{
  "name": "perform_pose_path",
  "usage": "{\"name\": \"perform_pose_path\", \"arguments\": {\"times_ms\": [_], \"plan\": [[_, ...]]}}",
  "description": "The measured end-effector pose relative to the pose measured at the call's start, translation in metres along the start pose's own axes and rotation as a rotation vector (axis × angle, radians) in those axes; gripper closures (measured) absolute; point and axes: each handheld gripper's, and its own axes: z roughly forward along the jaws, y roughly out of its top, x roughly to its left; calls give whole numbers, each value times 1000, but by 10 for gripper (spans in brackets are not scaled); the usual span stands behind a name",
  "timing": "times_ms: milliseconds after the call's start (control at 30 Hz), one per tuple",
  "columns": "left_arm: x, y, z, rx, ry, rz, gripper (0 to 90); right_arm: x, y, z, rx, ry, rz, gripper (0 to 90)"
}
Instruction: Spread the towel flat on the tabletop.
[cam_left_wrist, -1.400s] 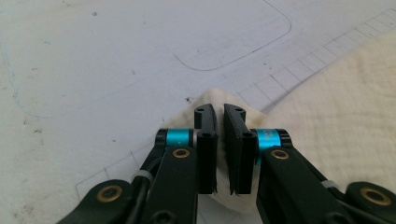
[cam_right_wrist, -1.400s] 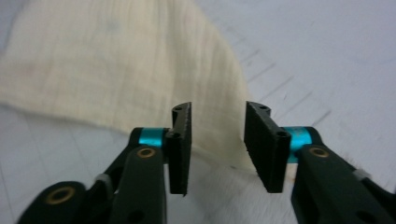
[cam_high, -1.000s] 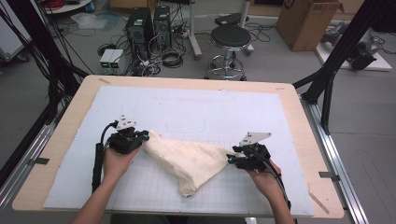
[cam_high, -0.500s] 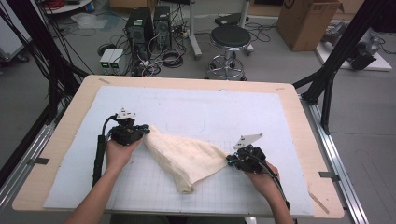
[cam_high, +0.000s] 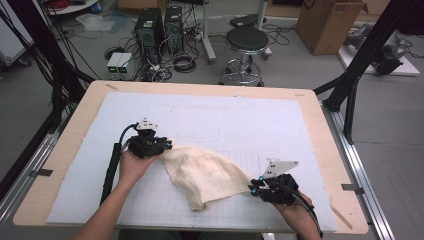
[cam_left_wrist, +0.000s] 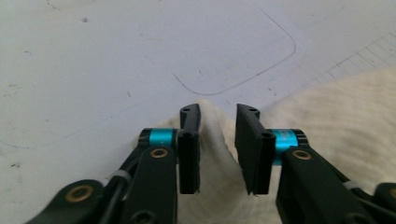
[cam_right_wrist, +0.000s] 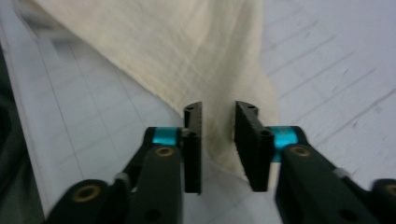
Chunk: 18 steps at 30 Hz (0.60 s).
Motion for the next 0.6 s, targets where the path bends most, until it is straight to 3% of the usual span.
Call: {"name": "perform_pose_path", "arguments": {"times_ms": [133,267,400,500,600], "plan": [[0,-3,-13,0,26,12,521,-7,23,-6,-106,-14,14,581],[3,-10,-20,-8,22,-5,476,-14,46,6,-139,-26,-8,543],[0,-20,-18,21,4,-5,473,-22,65,37,-102,-27,-27,526],[-4,-25,-13,72,-1,23,475,-30,67,59,-48,-14,-10,524],[-5,-30,-8,72,-16,10,504,-39,64,74,-13,-14,17,524]]}}
